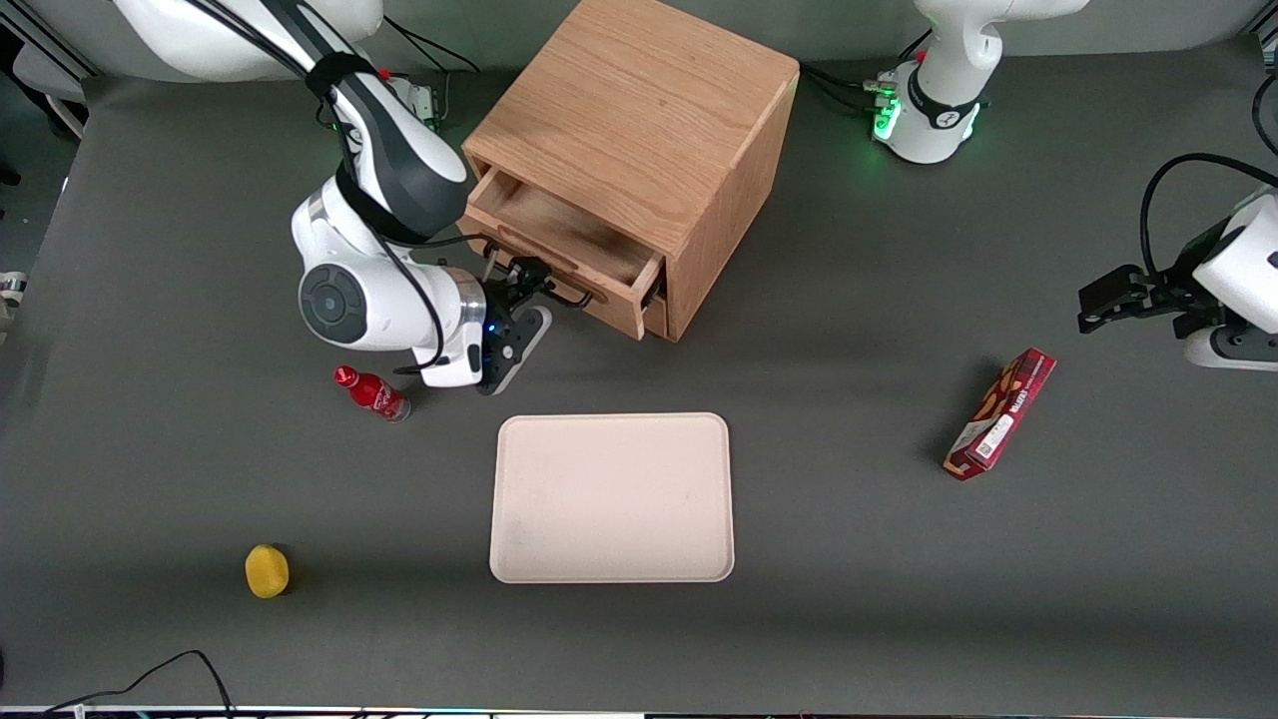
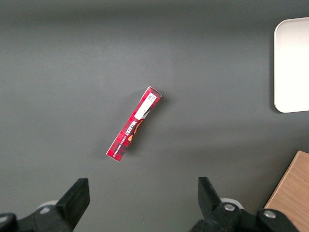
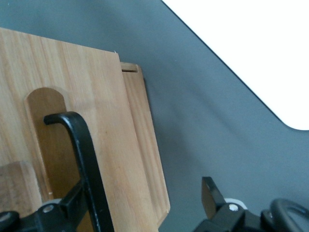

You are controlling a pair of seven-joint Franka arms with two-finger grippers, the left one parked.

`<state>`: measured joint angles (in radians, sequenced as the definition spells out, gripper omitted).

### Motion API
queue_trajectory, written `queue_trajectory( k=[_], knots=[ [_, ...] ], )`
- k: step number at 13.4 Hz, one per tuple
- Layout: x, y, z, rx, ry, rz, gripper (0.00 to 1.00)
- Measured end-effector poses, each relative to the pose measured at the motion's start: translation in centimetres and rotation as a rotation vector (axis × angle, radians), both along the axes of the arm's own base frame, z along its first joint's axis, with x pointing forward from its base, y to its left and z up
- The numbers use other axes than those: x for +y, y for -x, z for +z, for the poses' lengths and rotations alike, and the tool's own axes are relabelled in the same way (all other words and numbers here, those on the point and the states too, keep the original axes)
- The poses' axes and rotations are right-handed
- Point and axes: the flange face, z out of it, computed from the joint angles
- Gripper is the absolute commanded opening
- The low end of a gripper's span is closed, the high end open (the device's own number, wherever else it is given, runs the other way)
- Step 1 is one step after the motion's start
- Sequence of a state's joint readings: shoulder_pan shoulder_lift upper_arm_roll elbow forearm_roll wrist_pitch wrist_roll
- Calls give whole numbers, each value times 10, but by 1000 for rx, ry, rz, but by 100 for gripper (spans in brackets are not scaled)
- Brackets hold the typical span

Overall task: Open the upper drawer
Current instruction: 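Pull the handle outward with the right gripper, sliding the drawer open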

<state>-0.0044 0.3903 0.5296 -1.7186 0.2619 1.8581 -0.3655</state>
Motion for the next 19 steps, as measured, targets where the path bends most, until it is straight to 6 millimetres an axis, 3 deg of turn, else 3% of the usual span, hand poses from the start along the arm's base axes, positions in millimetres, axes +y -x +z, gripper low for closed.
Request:
queue_trajectory(
  k=[14, 19],
  knots=[
    [-32, -49, 2, -16, 43, -4, 100],
    [-35, -57, 1, -42, 53, 35, 100]
  ],
)
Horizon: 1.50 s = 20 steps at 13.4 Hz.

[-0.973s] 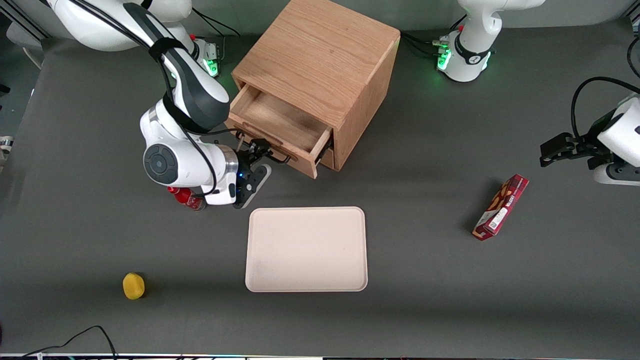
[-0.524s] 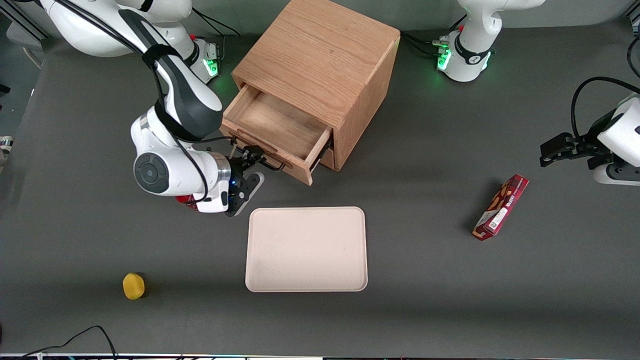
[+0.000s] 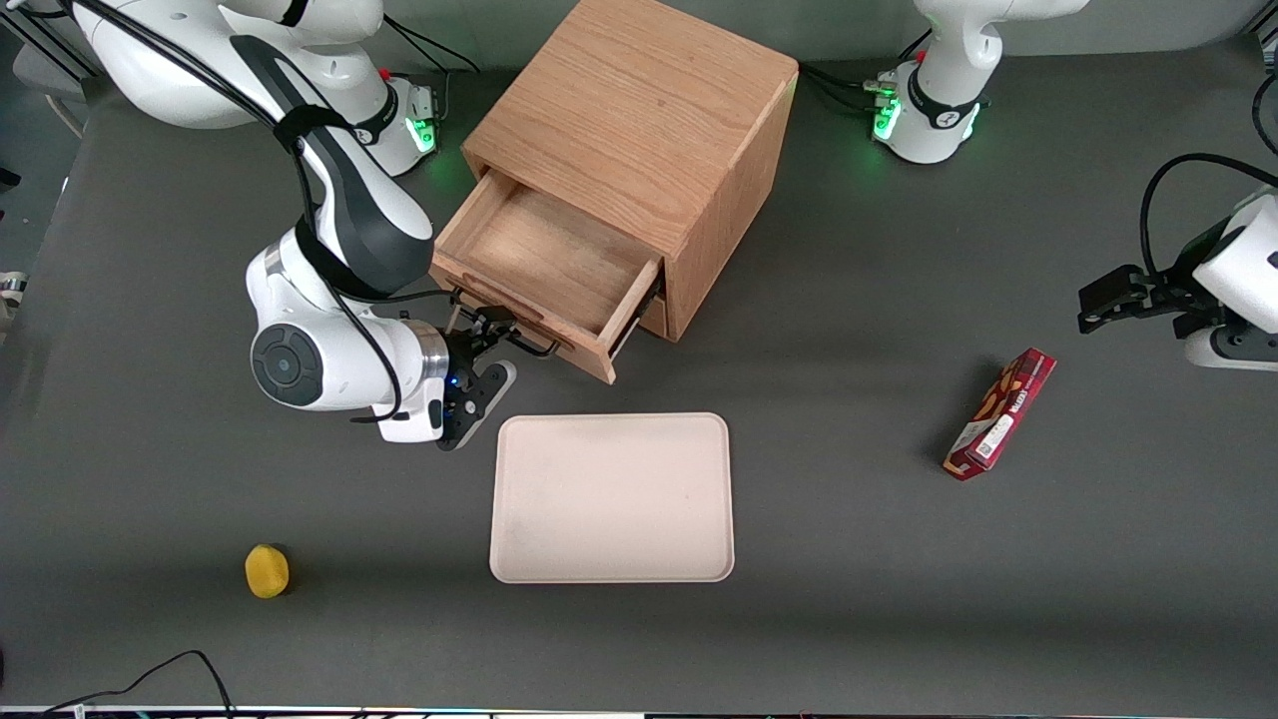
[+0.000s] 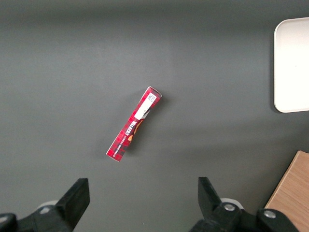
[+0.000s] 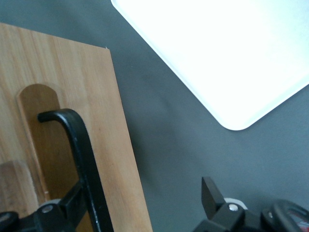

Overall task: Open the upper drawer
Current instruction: 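Pull the handle outward with the right gripper, sliding the drawer open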

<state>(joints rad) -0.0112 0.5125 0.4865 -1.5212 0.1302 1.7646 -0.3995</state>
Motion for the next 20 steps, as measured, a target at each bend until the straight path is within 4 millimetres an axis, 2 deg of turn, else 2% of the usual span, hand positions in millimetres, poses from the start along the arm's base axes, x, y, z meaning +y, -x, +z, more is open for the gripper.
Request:
queue_trajectory(
  k=[5, 17, 20],
  knots=[
    [-21, -16, -3, -25, -12, 36, 100],
    [-45, -43, -9, -81, 32, 98, 100],
    [-58, -52, -7, -80, 32, 105, 100]
  ],
)
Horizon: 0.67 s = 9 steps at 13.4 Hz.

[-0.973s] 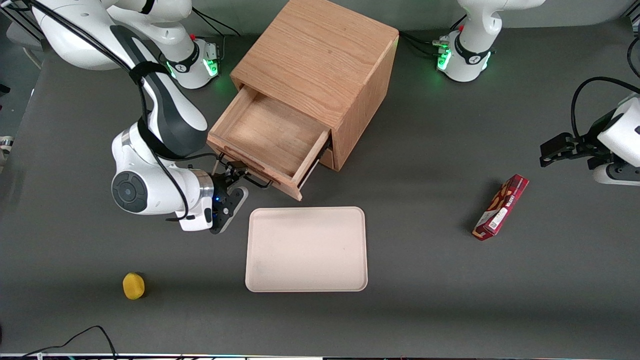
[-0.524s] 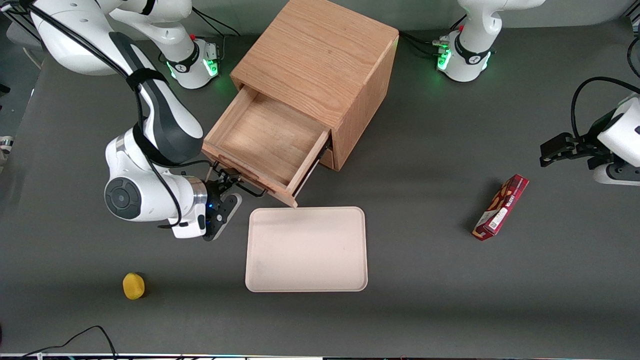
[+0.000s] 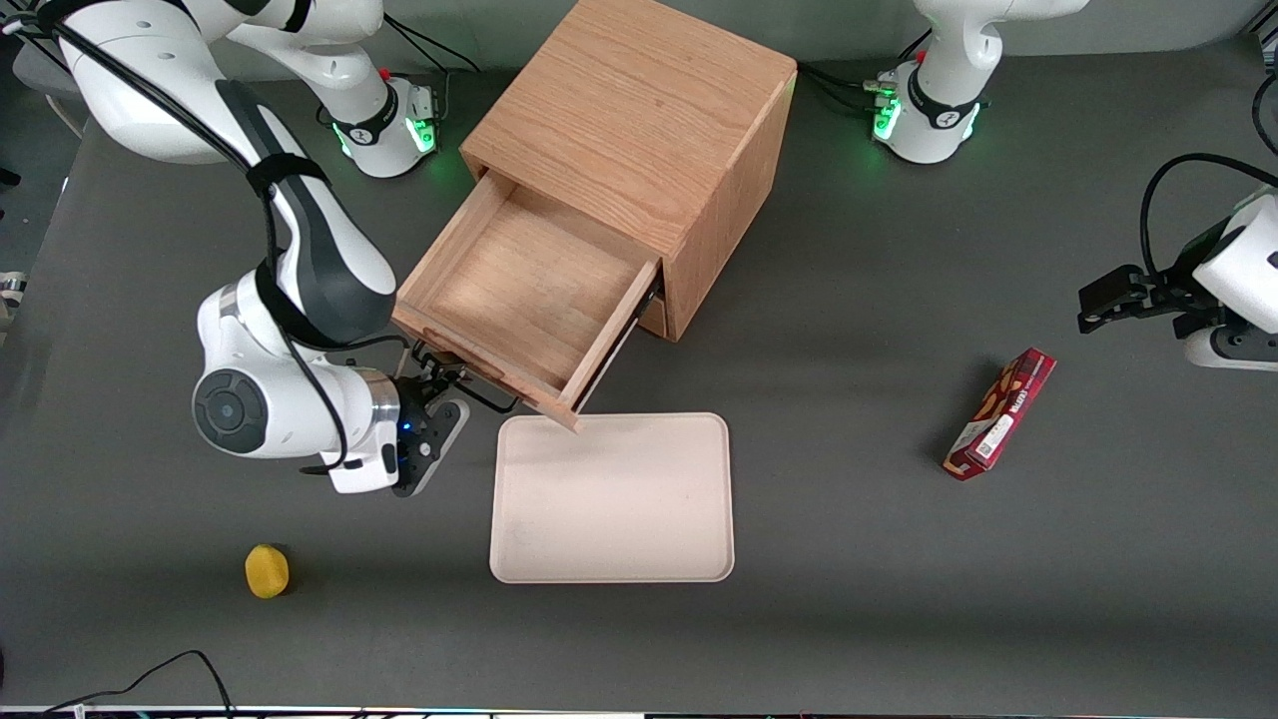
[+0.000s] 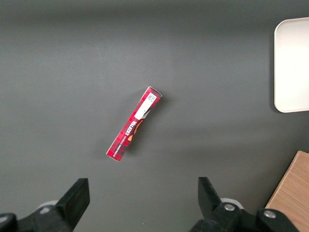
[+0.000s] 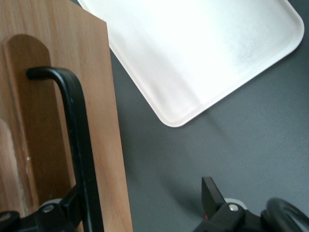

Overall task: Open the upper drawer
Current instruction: 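Pull the handle outward with the right gripper, sliding the drawer open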

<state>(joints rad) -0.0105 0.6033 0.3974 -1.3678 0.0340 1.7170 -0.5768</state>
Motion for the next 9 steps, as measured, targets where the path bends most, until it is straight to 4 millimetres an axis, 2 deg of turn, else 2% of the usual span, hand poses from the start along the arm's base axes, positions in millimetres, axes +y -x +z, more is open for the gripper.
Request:
queue_trajectory(
  k=[7, 9],
  knots=[
    [-4, -4, 1, 14, -7, 32, 100],
    [-5, -4, 6, 22, -4, 34, 100]
  ],
)
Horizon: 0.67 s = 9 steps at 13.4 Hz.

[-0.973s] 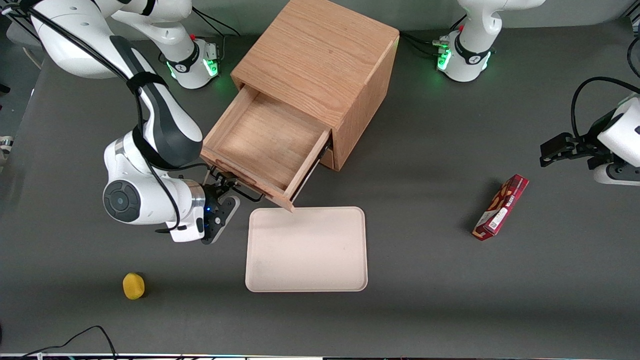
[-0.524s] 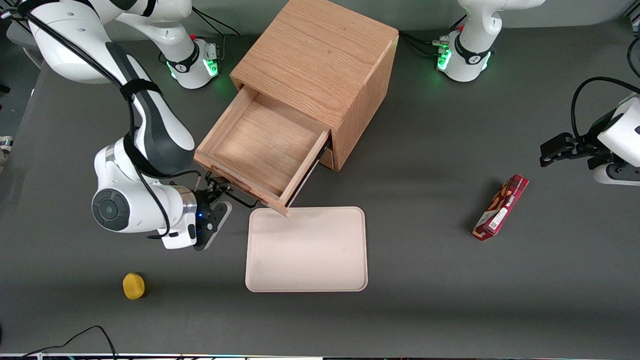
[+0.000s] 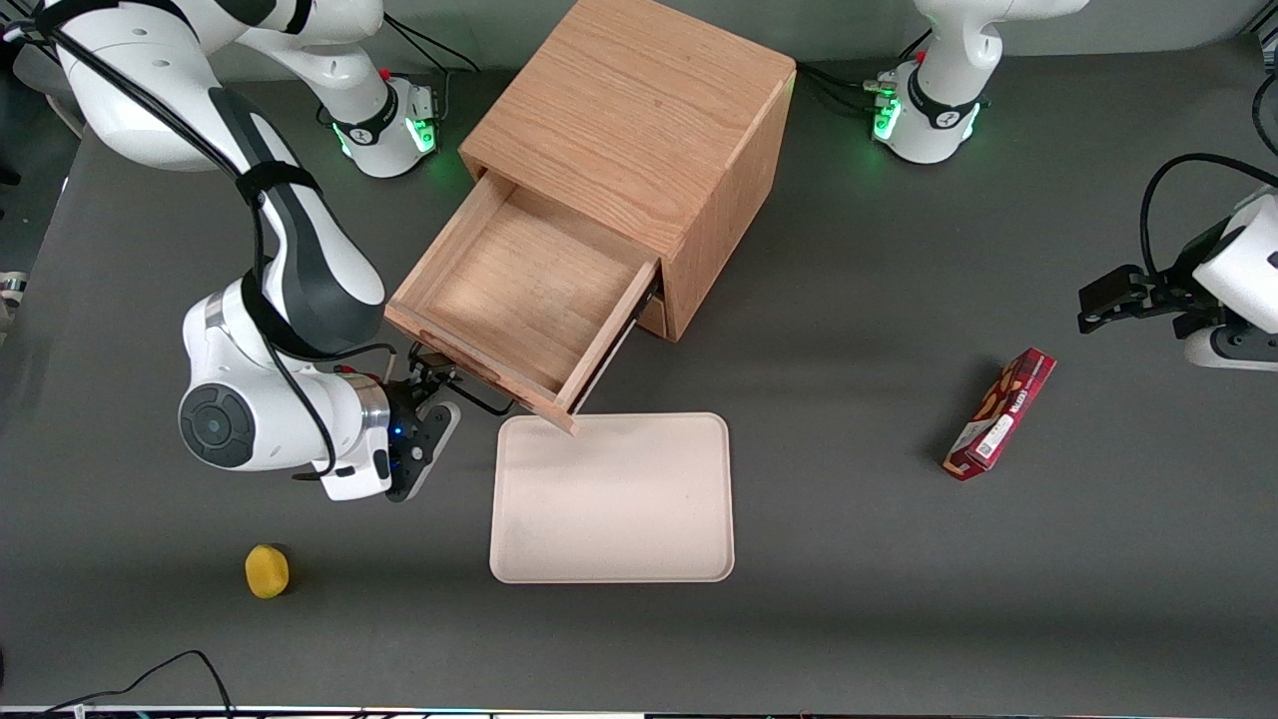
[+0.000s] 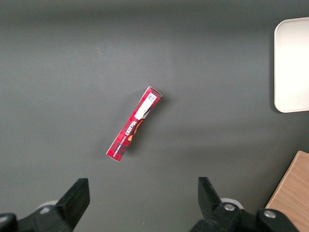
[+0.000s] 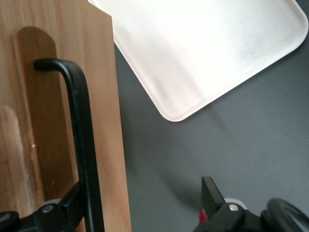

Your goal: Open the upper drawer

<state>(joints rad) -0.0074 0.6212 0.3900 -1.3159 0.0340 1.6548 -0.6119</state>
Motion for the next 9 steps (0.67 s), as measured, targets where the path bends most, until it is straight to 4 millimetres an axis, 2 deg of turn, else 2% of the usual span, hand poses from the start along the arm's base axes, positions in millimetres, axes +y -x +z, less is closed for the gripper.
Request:
queue_trajectory(
  k=[2, 4, 5, 7, 9],
  knots=[
    [-5, -1, 28, 11, 5, 6, 100],
    [-9, 2, 75, 3, 11, -7, 100],
    [-9, 7, 105, -20, 22, -48, 100],
    [-6, 31, 171, -58, 74, -196, 100],
    [-6, 61, 228, -89, 124, -342, 100]
  ],
)
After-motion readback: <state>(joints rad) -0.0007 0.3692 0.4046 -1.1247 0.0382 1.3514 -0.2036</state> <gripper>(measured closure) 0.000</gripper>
